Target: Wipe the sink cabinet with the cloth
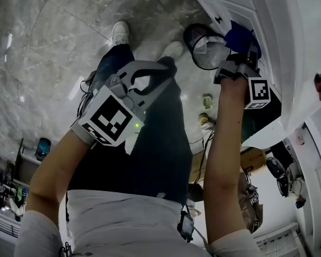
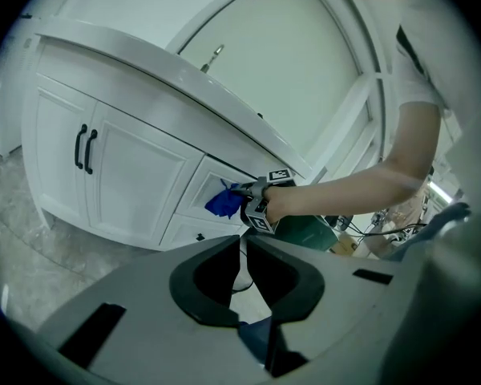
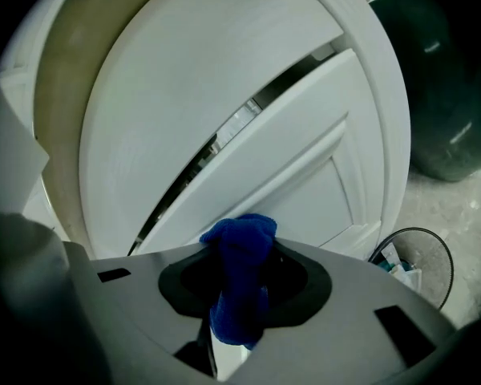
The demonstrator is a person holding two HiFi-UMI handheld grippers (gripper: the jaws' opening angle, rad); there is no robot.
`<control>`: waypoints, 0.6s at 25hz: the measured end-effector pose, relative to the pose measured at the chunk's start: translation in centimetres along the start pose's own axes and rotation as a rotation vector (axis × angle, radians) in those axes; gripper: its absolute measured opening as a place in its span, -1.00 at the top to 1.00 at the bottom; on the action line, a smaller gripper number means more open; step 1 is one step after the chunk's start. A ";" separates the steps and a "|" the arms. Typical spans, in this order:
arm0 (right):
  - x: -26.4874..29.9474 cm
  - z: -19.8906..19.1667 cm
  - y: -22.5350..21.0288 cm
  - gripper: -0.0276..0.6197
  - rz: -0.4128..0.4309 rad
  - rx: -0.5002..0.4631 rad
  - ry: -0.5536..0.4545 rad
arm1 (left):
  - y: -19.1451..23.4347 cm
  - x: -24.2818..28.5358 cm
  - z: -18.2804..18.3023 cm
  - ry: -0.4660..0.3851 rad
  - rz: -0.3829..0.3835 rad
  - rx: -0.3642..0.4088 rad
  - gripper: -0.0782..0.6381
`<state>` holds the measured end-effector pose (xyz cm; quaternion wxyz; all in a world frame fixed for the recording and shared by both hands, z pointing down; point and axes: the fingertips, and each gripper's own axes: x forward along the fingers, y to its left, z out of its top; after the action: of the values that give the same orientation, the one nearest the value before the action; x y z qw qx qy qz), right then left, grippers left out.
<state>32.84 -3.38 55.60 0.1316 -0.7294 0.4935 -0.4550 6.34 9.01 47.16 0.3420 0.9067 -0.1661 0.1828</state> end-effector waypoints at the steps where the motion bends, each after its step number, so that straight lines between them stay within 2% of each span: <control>1: -0.2 0.2 -0.2 0.58 0.000 0.006 -0.004 | -0.2 0.2 0.0 0.004 -0.007 0.002 0.75; 10: -2.8 3.3 -5.3 0.58 -0.080 0.027 -0.058 | -0.4 1.7 0.1 0.030 -0.021 0.008 0.75; 15: -2.6 3.6 -6.3 0.58 -0.056 -0.030 -0.029 | -0.9 3.1 0.0 0.020 -0.012 -0.012 0.75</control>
<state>39.22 0.87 56.29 0.1152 -0.7515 0.4775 -0.4405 9.43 9.13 48.08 0.3501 0.9037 -0.1585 0.1887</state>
